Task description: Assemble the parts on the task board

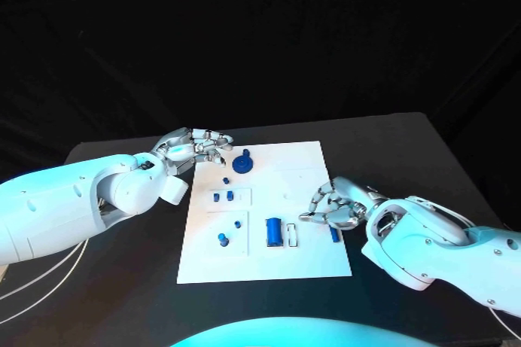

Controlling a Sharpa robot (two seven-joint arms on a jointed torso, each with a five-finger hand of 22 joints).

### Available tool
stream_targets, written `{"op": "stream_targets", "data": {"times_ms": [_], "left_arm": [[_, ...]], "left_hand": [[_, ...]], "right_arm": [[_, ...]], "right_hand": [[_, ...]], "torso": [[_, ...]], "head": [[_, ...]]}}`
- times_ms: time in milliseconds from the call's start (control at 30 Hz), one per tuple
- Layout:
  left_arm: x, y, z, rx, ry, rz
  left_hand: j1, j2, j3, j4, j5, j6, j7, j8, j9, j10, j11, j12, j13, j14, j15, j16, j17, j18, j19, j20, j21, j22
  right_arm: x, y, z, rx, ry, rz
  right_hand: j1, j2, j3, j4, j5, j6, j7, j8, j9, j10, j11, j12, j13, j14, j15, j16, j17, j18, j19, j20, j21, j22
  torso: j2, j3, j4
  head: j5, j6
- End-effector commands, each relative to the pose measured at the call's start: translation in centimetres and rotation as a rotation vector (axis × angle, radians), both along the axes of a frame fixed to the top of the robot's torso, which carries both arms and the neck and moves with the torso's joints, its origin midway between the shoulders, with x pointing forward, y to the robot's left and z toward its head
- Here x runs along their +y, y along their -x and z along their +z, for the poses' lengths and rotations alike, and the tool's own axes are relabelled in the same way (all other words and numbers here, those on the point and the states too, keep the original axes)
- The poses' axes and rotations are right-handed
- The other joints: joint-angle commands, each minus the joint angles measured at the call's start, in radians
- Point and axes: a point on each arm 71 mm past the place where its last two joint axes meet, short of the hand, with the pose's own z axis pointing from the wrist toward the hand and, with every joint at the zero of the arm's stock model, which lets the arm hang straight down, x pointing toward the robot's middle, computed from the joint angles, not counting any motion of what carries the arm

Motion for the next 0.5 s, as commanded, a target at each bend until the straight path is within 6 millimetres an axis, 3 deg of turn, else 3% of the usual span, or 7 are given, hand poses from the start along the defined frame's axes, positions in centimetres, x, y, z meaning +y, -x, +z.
{"op": "stream_targets", "data": {"times_ms": [33, 167, 333, 500], "left_arm": [[-0.2, 0.1, 0.1, -0.006, 0.011, -0.008], [-0.2, 0.1, 0.1, -0.006, 0.012, -0.009], [-0.3, 0.2, 0.1, -0.007, 0.013, -0.011], [-0.2, 0.2, 0.1, -0.007, 0.012, -0.010]], "left_hand": [[0.006, 0.001, 0.004, 0.000, 0.001, -0.007, 0.002, 0.003, 0.001, -0.008, 0.003, 0.006, 0.001, -0.006, 0.003, 0.005, 0.001, 0.013, 0.009, 0.001, -0.004, -0.001], [0.006, 0.002, 0.005, 0.001, 0.001, -0.007, 0.002, 0.004, 0.001, -0.008, 0.003, 0.006, 0.001, -0.006, 0.003, 0.005, 0.002, 0.013, 0.009, 0.001, -0.005, -0.002], [0.006, 0.002, 0.005, 0.001, 0.001, -0.007, 0.002, 0.004, 0.001, -0.008, 0.003, 0.006, 0.001, -0.006, 0.003, 0.005, 0.002, 0.013, 0.009, 0.001, -0.005, -0.002], [0.006, 0.002, 0.005, 0.001, 0.001, -0.007, 0.002, 0.004, 0.001, -0.008, 0.003, 0.006, 0.001, -0.006, 0.003, 0.005, 0.002, 0.013, 0.009, 0.001, -0.005, -0.002]], "right_arm": [[-1.2, 0.0, 0.6, -0.034, -0.036, 0.013], [-3.1, 0.1, 0.3, -0.043, 0.011, 0.009], [-4.4, 0.8, -0.9, -0.031, 0.078, 0.004], [-4.4, 1.3, -2.2, -0.023, 0.129, -0.002]], "right_hand": [[0.003, -0.015, 0.007, 0.000, 0.002, -0.003, 0.003, -0.006, -0.001, 0.046, 0.008, -0.009, 0.191, 0.106, 0.006, 0.003, 0.263, -0.009, 0.090, 0.009, -0.013, 0.245], [0.016, -0.018, 0.023, 0.000, 0.001, 0.010, 0.003, -0.014, -0.003, 0.029, 0.008, -0.045, 0.170, 0.103, 0.007, -0.004, 0.248, -0.003, 0.082, 0.013, -0.045, 0.238], [0.018, -0.027, 0.028, 0.000, 0.001, 0.022, 0.000, -0.016, -0.002, 0.026, 0.006, -0.052, 0.166, 0.103, 0.006, -0.003, 0.252, -0.005, 0.084, 0.013, -0.036, 0.240], [0.018, -0.035, 0.034, 0.001, 0.002, 0.037, -0.003, -0.015, -0.001, 0.026, 0.003, -0.055, 0.164, 0.103, 0.004, -0.003, 0.250, -0.005, 0.084, 0.012, -0.037, 0.240]], "torso": [[0.000, -0.0010, -0.0018], [0.001, -0.0007, -0.0017], [-0.001, 0.0008, -0.0048], [0.000, 0.0020, 0.0001]], "head": [[-0.008, 0.004], [-0.024, 0.009], [-0.023, 0.009], [-0.025, 0.005]]}}
